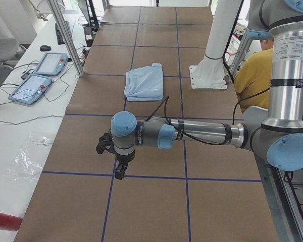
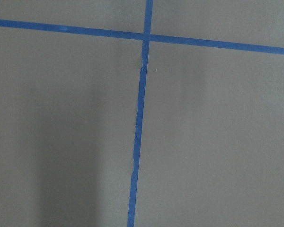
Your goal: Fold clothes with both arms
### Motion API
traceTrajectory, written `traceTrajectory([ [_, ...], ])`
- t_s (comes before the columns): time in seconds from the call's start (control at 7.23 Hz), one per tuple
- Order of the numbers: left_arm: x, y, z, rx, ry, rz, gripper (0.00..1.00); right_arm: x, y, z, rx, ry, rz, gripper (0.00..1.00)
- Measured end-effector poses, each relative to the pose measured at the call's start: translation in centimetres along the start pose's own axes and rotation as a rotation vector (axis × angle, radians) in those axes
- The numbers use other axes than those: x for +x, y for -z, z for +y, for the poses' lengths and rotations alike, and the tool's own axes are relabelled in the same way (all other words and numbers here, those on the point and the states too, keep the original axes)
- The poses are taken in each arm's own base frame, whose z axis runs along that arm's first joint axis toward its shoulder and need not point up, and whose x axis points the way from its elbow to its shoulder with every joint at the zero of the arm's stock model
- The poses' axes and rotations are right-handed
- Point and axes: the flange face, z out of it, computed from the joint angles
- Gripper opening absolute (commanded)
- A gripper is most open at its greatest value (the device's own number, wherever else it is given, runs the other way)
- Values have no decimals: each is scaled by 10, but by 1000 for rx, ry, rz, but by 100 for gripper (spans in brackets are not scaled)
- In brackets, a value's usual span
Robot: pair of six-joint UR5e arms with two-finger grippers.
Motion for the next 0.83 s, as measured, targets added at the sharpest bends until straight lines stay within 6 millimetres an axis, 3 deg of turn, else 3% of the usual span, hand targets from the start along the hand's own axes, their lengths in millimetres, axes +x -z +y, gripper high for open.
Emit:
traceTrajectory([
  [0.83,-1,-1,1,-3,1,-1,100,-7,3,-5,6,3,-44,100],
])
